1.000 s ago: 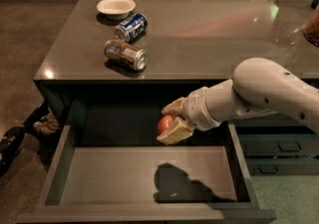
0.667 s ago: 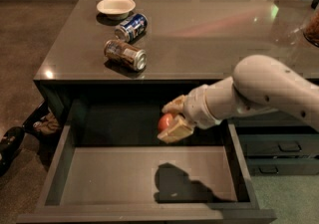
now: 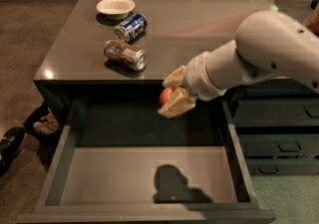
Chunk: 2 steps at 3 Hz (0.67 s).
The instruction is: Pick apple from top drawer and place on counter
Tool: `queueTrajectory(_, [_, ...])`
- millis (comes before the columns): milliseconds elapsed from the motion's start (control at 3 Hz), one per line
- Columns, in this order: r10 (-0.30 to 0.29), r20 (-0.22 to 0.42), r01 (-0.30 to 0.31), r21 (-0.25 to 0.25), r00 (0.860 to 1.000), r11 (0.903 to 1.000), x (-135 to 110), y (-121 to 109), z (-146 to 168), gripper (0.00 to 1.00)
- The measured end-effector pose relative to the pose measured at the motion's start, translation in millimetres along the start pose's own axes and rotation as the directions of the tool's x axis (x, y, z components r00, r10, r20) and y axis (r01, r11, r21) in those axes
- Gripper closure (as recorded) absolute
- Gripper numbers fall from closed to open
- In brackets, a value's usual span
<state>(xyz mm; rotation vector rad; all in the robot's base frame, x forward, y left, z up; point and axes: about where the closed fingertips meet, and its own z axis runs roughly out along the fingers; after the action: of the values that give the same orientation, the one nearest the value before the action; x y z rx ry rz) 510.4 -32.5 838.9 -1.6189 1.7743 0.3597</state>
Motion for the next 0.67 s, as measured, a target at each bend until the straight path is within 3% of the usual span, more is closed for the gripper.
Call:
queueTrajectory(333, [-0.02, -0.002, 0.02, 0.047, 1.0, 0.9987, -20.1, -25.5, -34.0, 1.0])
queueTrajectory(667, [-0.02, -0.002, 0.02, 0.047, 1.0, 0.9987, -20.1, -25.4, -34.0, 1.0])
